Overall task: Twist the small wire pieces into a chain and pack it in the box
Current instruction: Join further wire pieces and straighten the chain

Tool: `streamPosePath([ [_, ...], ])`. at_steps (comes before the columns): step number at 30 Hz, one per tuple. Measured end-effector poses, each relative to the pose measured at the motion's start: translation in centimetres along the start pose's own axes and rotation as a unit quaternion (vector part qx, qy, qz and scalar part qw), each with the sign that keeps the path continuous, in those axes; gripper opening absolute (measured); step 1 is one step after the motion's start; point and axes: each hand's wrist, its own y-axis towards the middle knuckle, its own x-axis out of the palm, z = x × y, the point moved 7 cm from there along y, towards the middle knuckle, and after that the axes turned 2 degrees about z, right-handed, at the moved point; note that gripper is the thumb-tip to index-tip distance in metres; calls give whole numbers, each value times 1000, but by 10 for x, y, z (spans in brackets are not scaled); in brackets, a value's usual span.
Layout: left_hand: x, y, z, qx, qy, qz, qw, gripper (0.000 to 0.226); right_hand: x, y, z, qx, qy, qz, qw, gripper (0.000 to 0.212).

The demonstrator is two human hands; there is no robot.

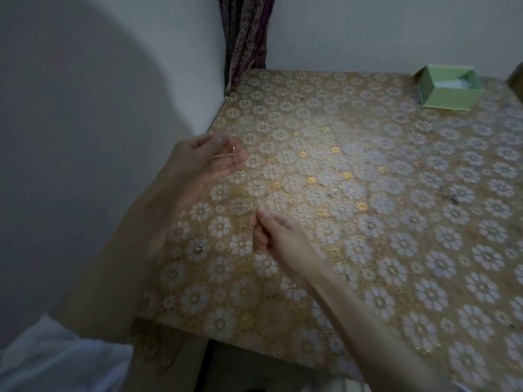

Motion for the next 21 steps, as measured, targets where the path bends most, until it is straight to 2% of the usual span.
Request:
streamPosePath([
  [7,-50,50,-31,-51,153,117,980,15,22,11,28,98,-25,29,994,27],
  [10,-58,68,-42,-75,213,93,970,14,32,14,35,141,-20,24,989,21],
  [13,-59,81,-50,-66,305,68,948,7,37,17,41,177,-14,26,984,16],
  [21,-57,94,-63,-16,446,101,889,23,37,22,50,241,-10,40,970,22],
])
